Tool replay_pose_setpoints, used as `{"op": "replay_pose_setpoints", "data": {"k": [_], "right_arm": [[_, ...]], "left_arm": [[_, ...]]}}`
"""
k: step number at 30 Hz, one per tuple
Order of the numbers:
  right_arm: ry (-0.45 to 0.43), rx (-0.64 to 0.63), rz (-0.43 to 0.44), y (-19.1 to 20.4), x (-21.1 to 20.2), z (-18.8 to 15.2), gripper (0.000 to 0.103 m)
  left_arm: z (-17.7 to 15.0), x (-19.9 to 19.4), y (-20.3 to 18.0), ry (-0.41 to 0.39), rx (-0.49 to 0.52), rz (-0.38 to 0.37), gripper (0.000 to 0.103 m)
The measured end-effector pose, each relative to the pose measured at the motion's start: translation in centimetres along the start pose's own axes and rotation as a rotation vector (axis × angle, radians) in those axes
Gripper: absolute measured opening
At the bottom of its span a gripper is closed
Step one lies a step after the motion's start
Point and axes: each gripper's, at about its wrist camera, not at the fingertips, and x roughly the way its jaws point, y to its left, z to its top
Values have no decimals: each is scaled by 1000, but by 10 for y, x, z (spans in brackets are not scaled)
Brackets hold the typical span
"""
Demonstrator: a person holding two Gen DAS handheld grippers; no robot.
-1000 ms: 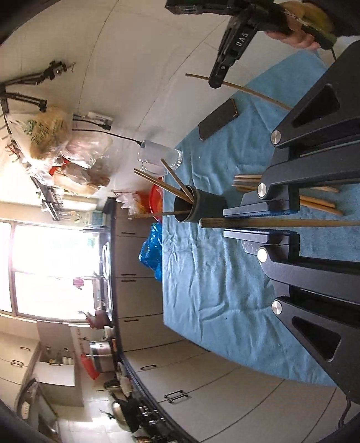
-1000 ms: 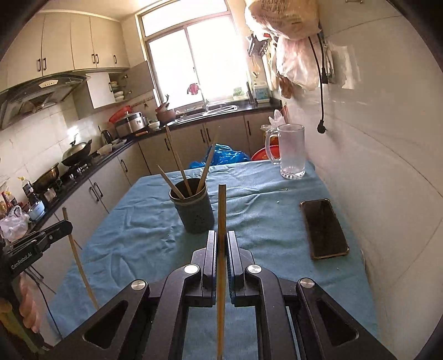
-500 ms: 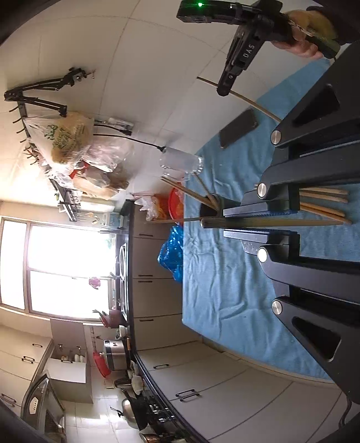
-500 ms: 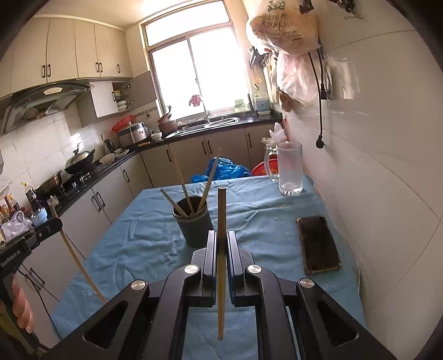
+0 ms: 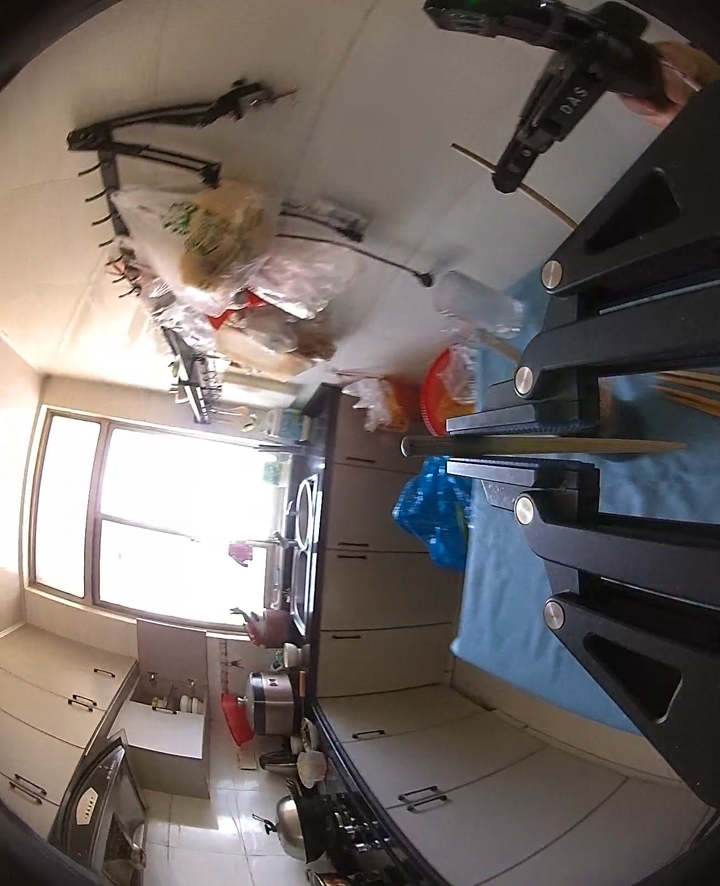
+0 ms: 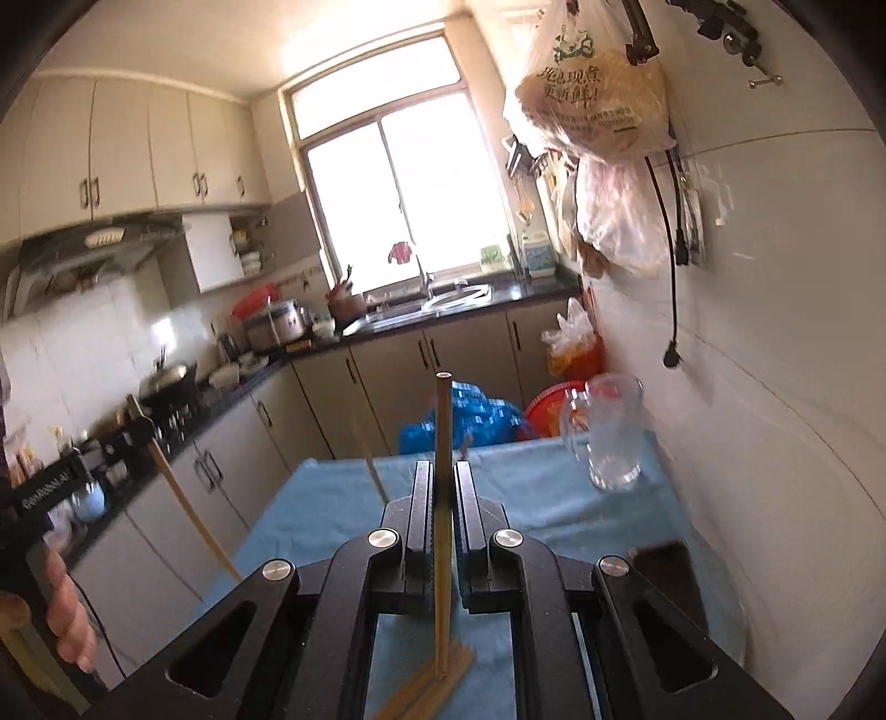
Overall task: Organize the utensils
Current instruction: 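Raise both held chopsticks upright and carry them over the gray holder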
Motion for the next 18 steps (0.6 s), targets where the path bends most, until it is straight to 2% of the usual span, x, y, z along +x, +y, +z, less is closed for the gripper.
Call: {"op": "replay_pose_setpoints", "data": {"k": [5,9,13,18], "right_arm": [[-33,39,12,1,31,33,7],[-52,52,19,-1,59,48,7],[-37,82,27,-8,92,42,7],[74,109,31,-21,139,13,7]], "left_arm": [[36,44,-11,-20,-10,4,7],[45,82,-23,-5,9,1,7],[33,125,-30,56,30,-4,7],[1,169,-27,167,56,19,7]]}}
